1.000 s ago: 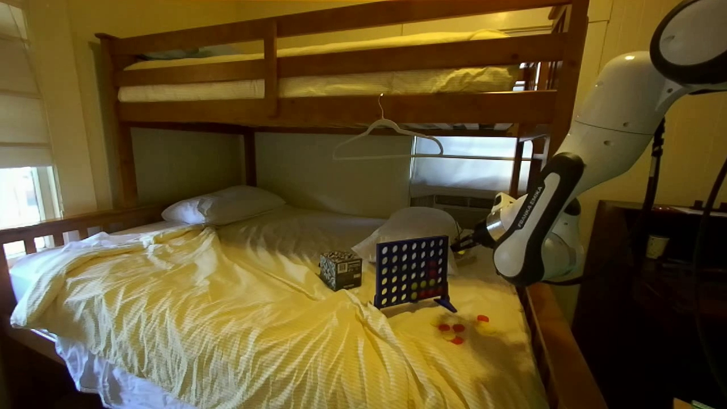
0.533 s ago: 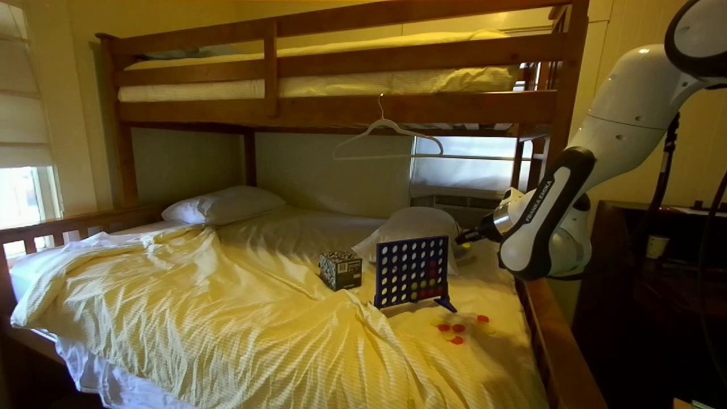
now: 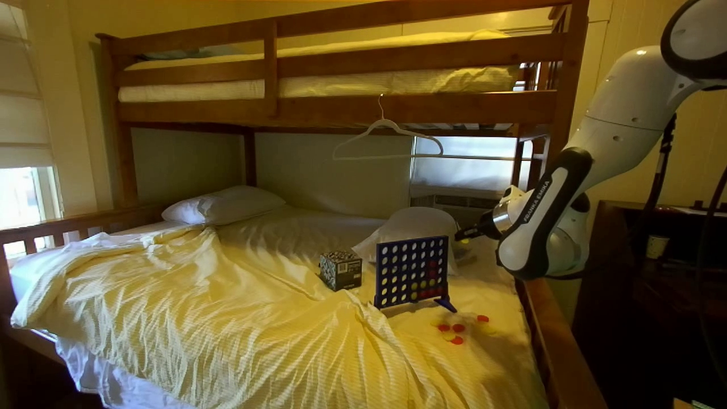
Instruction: Put the orange circle inside the blue object
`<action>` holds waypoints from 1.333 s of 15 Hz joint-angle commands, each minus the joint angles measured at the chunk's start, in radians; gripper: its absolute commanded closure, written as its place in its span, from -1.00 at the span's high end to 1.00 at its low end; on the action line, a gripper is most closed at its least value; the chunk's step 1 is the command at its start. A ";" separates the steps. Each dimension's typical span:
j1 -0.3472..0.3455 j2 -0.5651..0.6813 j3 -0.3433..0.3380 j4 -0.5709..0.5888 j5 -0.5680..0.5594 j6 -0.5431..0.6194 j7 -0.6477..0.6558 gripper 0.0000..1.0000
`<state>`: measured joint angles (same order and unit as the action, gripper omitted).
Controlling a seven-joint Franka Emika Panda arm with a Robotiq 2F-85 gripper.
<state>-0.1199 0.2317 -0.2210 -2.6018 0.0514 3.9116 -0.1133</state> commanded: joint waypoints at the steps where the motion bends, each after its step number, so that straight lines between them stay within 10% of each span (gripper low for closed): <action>1: -0.041 0.044 0.020 0.027 -0.056 0.068 0.048 -0.79; 20: -0.177 0.186 0.042 0.147 -0.224 0.235 0.193 -0.79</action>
<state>-0.2779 0.4015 -0.1948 -2.4811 -0.1375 4.1270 0.0512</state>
